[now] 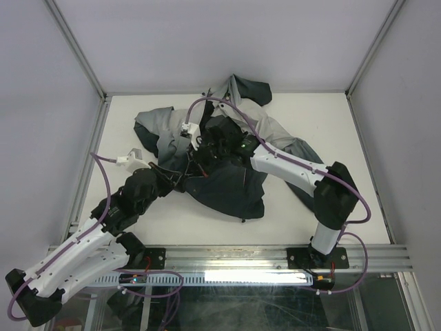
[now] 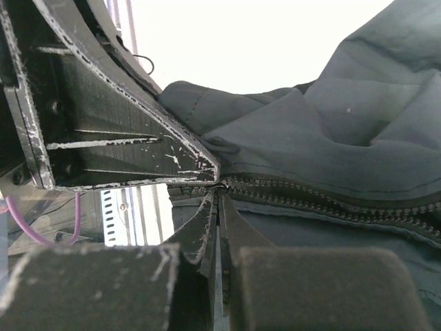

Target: Zip up the jacket

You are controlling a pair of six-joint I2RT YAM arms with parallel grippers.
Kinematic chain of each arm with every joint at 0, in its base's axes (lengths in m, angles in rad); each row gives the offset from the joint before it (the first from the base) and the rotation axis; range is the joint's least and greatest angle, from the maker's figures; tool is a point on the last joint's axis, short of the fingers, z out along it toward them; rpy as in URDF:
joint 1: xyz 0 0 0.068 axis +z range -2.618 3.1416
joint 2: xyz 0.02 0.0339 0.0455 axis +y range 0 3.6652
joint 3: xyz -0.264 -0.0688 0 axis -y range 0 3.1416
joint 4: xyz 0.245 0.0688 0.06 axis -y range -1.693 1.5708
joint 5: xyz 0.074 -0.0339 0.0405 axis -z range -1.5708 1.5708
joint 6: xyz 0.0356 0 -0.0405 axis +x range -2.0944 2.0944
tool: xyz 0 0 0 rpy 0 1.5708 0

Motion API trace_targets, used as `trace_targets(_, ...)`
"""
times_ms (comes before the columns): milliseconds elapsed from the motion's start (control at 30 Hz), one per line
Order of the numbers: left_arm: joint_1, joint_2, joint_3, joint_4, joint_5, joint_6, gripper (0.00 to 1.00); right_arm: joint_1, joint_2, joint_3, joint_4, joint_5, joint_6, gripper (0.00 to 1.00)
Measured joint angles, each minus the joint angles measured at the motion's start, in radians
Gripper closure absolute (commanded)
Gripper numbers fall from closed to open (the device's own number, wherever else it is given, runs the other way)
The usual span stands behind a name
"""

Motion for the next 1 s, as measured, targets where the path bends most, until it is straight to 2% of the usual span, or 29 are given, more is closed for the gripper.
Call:
trace_targets(133, 0.0, -0.011, 0.0, -0.002, 0.003, 0.021, 1.0, 0.005, -0.004, -0.045, 0.068, -0.029, 0.026, 1.0)
trace_targets(367, 0.0, -0.009, 0.001, -0.015, 0.035, 0.075, 1.0, -0.008, -0.012, -0.05, 0.051, 0.092, 0.076, 1.0)
trace_targets(533, 0.001, 0.002, 0.018, -0.026, 0.059, 0.092, 1.0, -0.021, -0.026, -0.066, 0.051, 0.098, 0.123, 1.0)
trace_targets(800, -0.001, 0.005, 0.035, -0.039, 0.076, 0.115, 1.0, -0.037, -0.048, -0.119, 0.12, -0.002, 0.135, 1.0)
trace_targets(1000, -0.001, 0.005, 0.067, -0.027, 0.076, 0.125, 1.0, -0.04, -0.108, -0.213, 0.28, -0.072, 0.183, 1.0)
